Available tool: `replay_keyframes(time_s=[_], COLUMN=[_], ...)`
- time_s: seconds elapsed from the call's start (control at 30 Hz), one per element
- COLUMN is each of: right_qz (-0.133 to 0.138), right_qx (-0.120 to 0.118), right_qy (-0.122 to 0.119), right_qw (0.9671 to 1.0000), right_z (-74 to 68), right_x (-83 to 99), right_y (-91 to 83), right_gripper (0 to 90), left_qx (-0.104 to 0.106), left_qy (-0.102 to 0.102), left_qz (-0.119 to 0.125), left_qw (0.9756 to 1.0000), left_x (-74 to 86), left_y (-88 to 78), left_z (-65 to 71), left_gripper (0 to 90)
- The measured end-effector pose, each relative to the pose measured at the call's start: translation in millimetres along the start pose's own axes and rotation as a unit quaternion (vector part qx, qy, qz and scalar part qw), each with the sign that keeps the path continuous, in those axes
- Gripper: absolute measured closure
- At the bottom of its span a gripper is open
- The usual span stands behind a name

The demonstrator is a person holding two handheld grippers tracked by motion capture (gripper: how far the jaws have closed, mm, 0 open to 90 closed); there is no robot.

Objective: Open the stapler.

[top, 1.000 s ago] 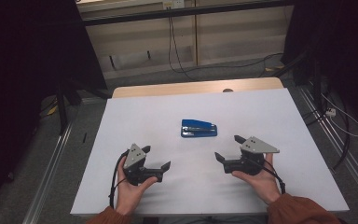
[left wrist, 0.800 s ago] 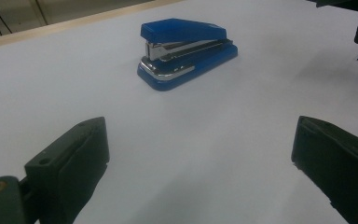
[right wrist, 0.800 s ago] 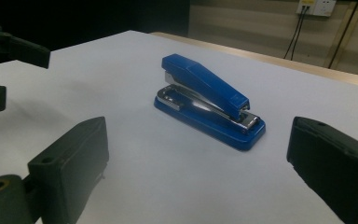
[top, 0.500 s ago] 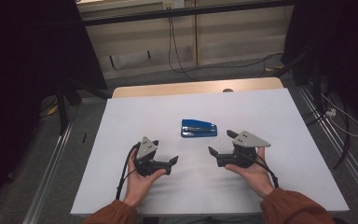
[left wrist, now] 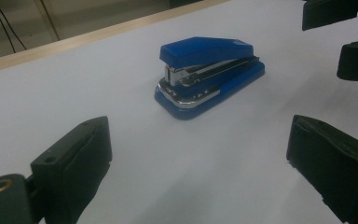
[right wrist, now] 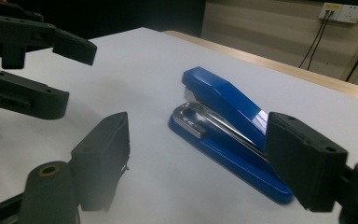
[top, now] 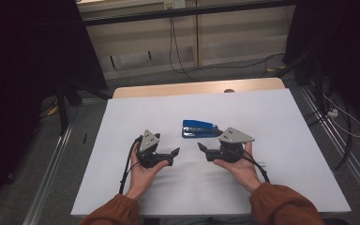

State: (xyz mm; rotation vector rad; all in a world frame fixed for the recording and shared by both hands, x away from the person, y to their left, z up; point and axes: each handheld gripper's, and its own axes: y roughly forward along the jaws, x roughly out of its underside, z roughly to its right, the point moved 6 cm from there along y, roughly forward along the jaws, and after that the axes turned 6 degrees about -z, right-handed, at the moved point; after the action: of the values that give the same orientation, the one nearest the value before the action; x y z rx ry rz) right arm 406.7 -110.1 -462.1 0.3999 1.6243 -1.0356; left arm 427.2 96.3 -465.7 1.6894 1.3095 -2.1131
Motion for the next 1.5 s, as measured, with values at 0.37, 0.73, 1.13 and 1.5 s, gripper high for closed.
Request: replay_keyframes(time_s=[0.37, 0.73, 1.13, 1.5], right_qz=[-0.019, -0.017, -0.025, -0.031], right_qx=[-0.032, -0.055, -0.051, -0.042], right_qy=[0.009, 0.027, 0.035, 0.038], right_qw=[0.9993, 0.998, 0.9978, 0.9979], right_z=[1.5, 3.1, 9.0, 14.7], right_x=[1.8, -1.0, -9.0, -15.5], right_y=[15.0, 23.3, 45.0, 55.5], right_gripper=[55.6, 90.0, 90.0, 90.0], left_qx=[-0.017, -0.025, -0.056, -0.041], left_qy=[0.0, -0.01, 0.024, -0.003], left_qz=[0.005, 0.008, 0.012, 0.003], left_qw=[0.9998, 0.9996, 0.9981, 0.9991], left_x=[-6.9, -18.9, -37.5, -49.9], left_y=[13.5, 25.0, 33.8, 54.6], left_z=[-14.9, -24.2, -31.2, -37.1], left_gripper=[8.8, 7.0, 22.0, 40.7])
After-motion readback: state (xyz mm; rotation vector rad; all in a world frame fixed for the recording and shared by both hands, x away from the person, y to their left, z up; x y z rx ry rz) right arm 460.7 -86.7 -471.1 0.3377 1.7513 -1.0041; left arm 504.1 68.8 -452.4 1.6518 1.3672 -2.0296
